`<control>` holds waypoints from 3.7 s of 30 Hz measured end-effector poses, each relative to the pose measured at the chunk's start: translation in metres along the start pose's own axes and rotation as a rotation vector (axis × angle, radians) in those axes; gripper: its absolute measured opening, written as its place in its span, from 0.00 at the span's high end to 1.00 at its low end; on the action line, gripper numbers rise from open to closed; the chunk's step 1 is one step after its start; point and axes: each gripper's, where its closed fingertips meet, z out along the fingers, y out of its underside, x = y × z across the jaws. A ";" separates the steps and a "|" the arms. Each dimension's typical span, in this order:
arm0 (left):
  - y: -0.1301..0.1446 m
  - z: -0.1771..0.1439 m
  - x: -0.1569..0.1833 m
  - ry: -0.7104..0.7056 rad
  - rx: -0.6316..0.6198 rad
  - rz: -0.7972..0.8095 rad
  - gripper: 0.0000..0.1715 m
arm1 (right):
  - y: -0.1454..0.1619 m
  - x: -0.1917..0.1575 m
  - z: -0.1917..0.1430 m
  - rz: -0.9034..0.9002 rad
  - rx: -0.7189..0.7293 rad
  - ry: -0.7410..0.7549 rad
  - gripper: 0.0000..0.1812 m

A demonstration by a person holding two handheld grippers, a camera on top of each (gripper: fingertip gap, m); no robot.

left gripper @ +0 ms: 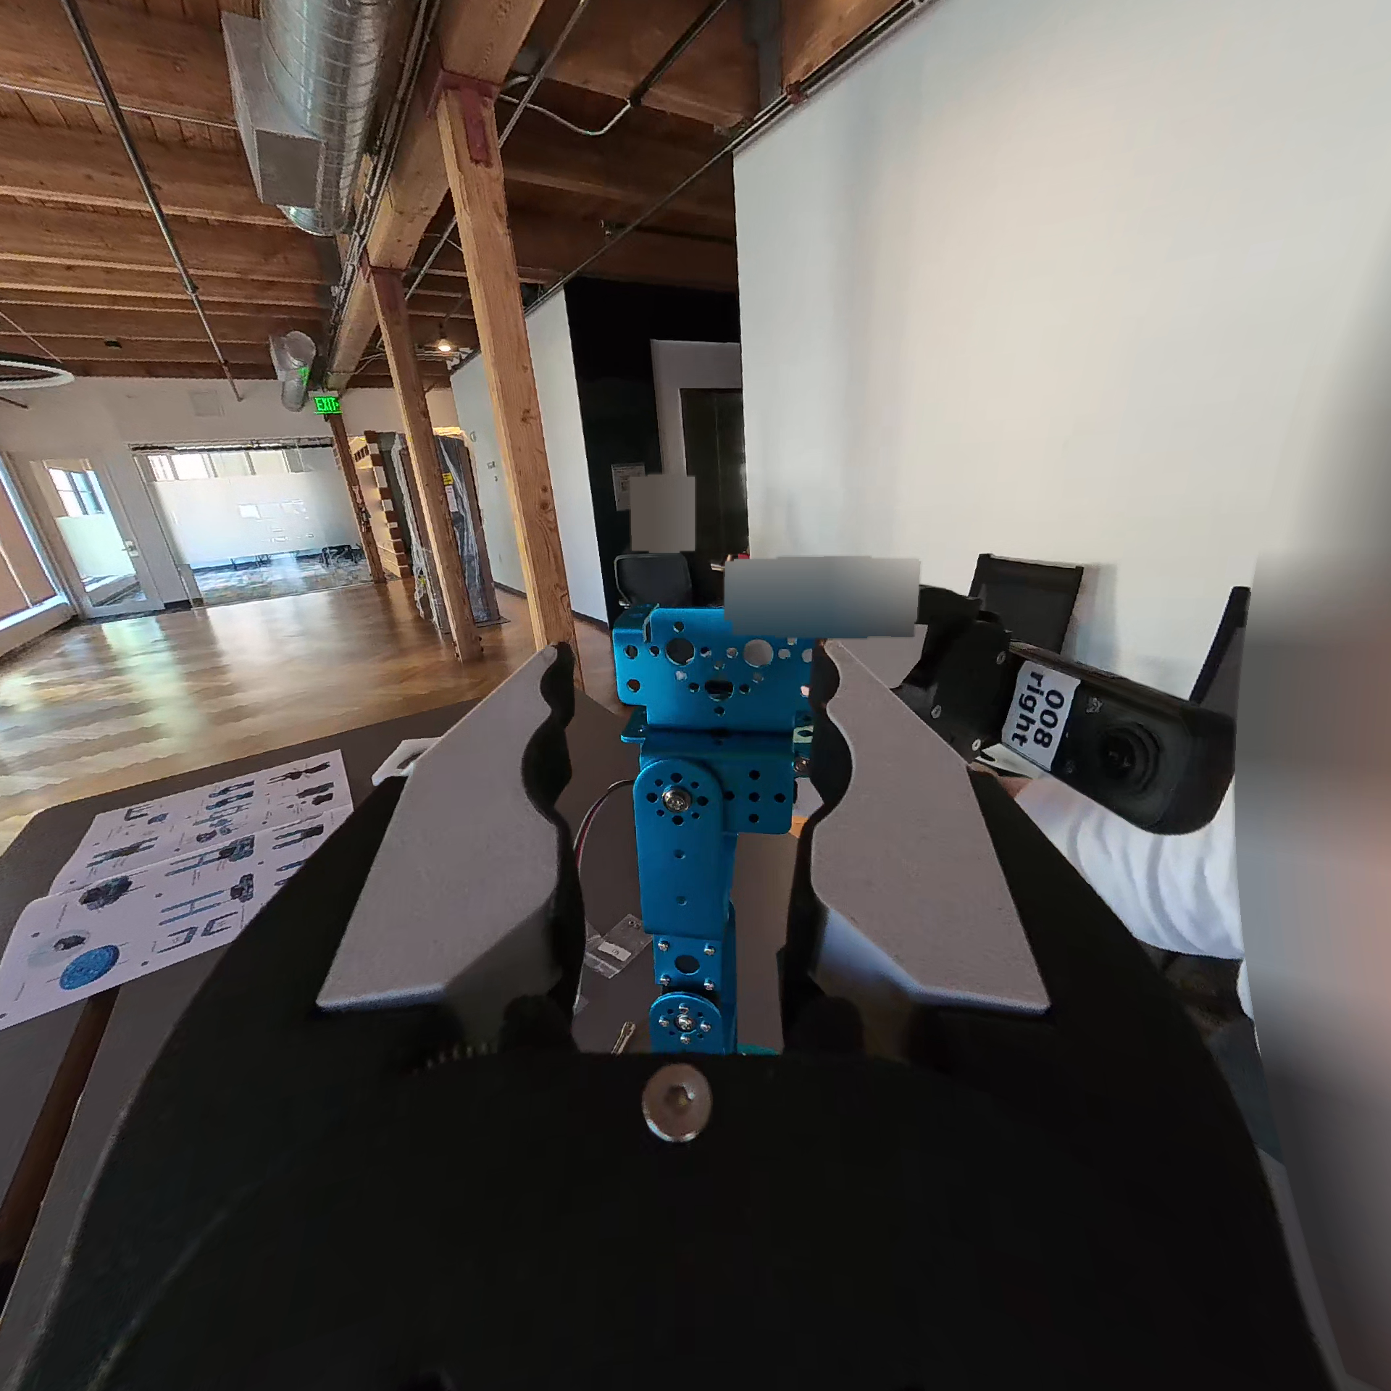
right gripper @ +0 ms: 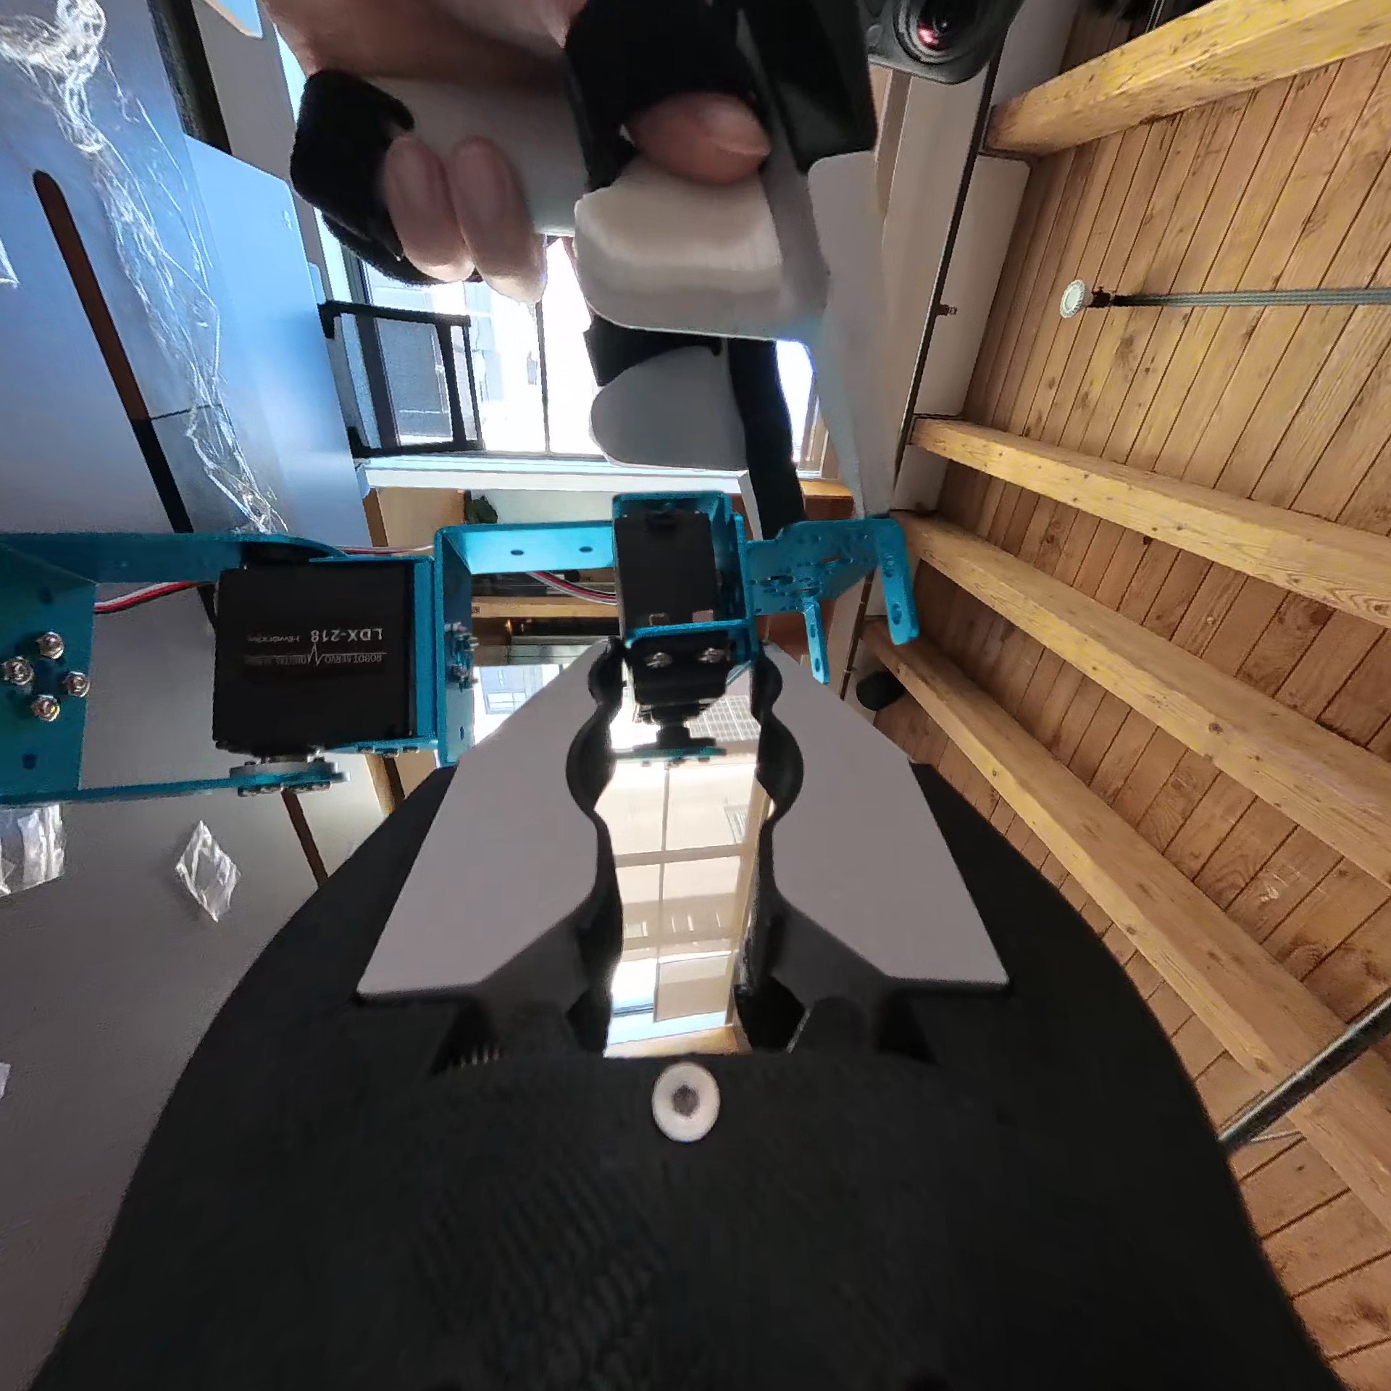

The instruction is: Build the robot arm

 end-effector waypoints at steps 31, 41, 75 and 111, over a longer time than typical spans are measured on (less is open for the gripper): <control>0.011 -0.014 0.001 -0.012 -0.056 0.034 0.62 | -0.001 0.000 -0.013 0.338 0.103 -0.024 0.76; 0.033 -0.021 -0.007 -0.054 -0.166 -0.020 0.64 | 0.006 0.000 -0.026 0.420 0.221 -0.089 0.73; 0.050 0.015 0.007 0.049 -0.203 0.191 0.64 | 0.015 -0.007 -0.017 0.562 0.003 -1.013 0.84; 0.051 0.010 0.009 0.001 -0.269 0.216 0.66 | 0.016 -0.014 -0.020 0.670 -0.144 -1.253 0.86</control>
